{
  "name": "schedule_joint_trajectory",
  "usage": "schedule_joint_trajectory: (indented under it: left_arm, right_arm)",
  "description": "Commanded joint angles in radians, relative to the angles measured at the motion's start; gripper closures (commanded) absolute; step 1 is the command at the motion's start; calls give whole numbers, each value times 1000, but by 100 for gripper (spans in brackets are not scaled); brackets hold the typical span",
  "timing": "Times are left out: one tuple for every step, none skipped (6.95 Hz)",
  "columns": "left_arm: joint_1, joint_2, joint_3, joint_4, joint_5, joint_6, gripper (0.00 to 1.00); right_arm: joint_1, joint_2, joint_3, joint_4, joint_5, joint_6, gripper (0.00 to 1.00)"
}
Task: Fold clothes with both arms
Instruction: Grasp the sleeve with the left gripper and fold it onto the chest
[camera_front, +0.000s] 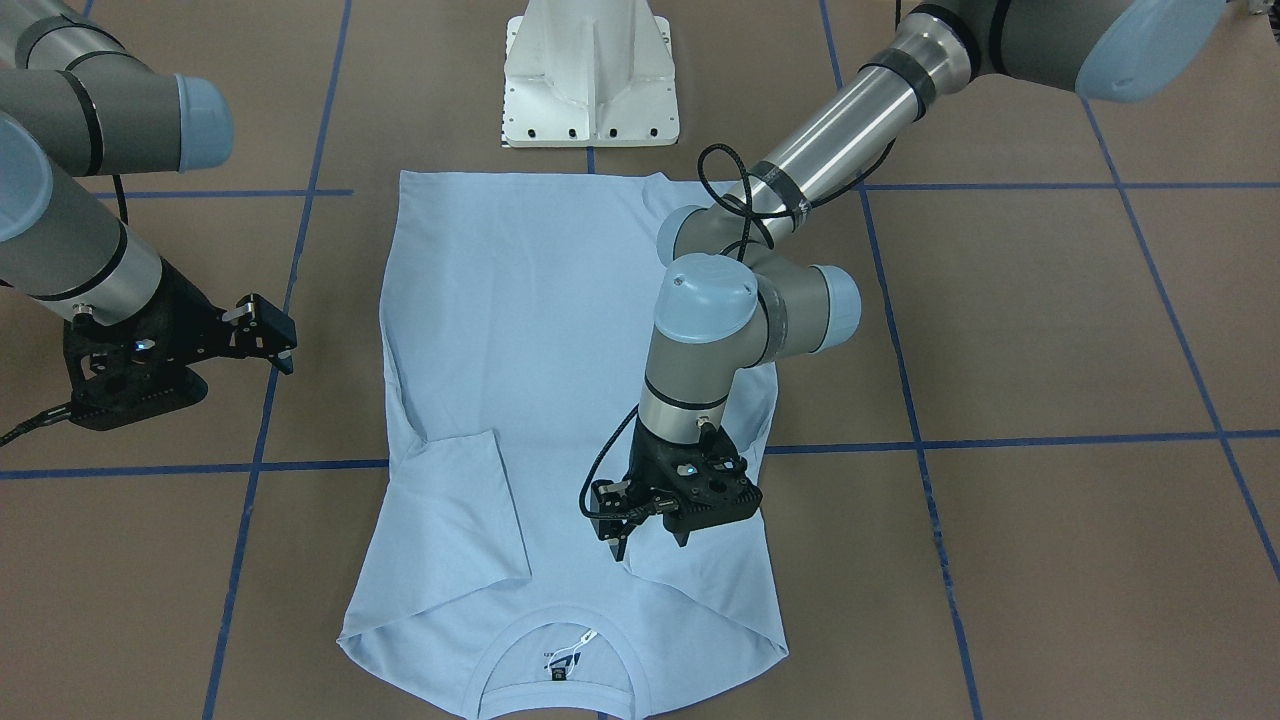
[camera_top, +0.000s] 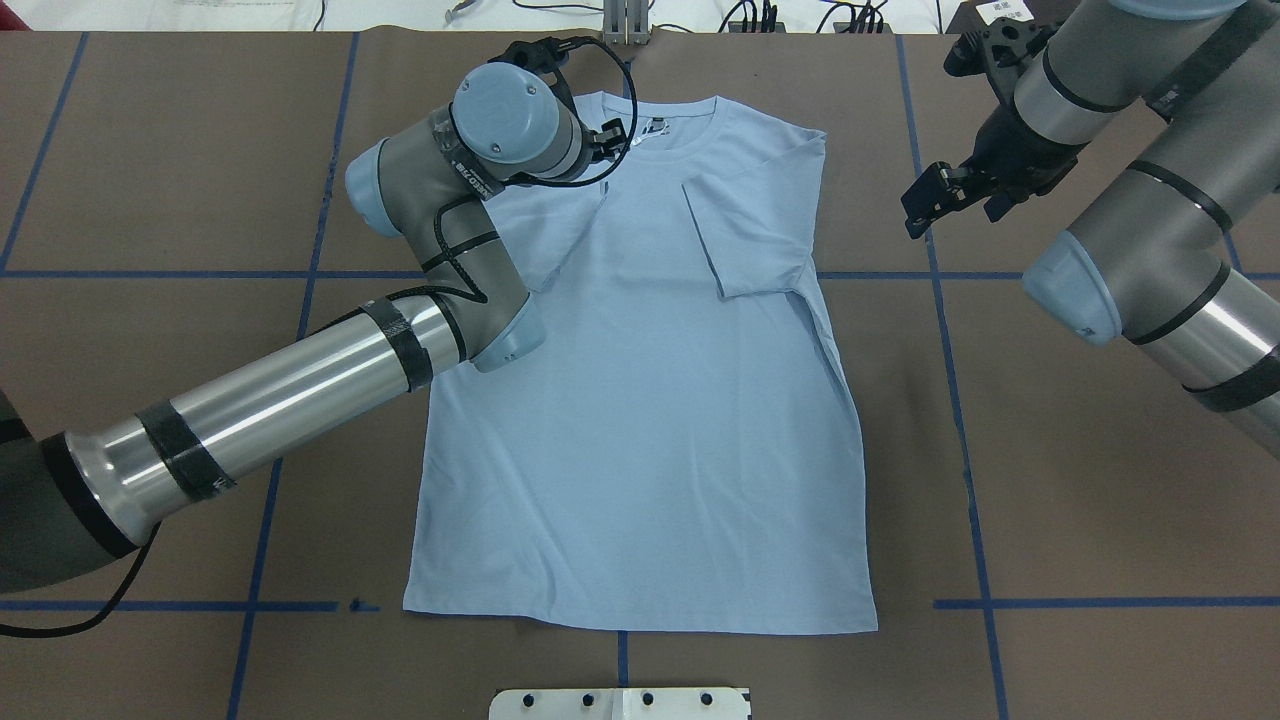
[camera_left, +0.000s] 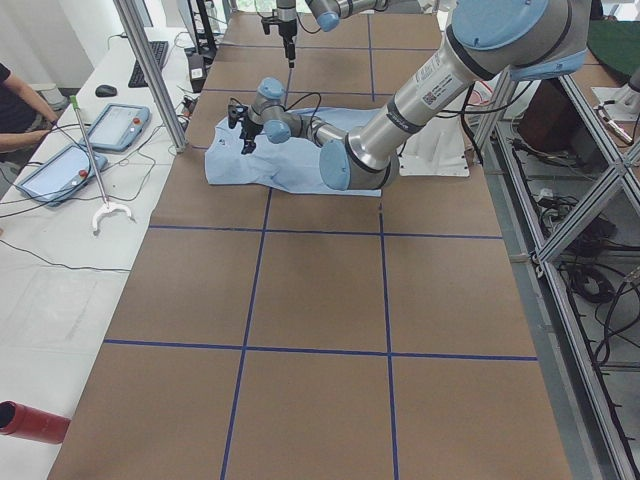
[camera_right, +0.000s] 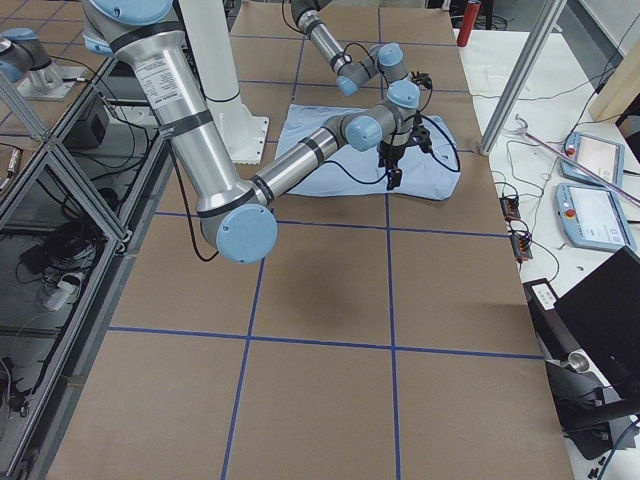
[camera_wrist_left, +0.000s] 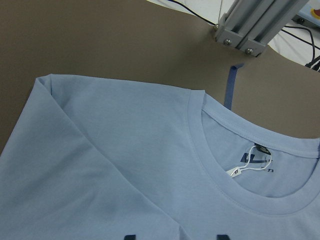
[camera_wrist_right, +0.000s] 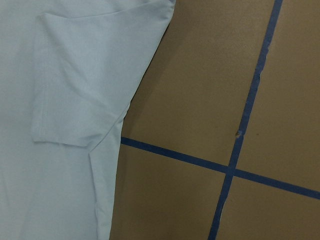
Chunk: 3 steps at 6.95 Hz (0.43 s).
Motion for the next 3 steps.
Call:
schedule_joint_trajectory:
  left_arm:
    - [-26, 72, -97, 26, -117, 32, 0]
    - [-29, 182, -245, 78, -155, 85, 0]
    - [-33, 296, -429, 186, -156, 160, 0]
  right_arm:
    - [-30, 7, 18, 9, 0, 102, 0]
    - [-81, -2, 33, 94, -60, 218, 0]
    - [-172, -14, 44, 201, -153, 401, 0]
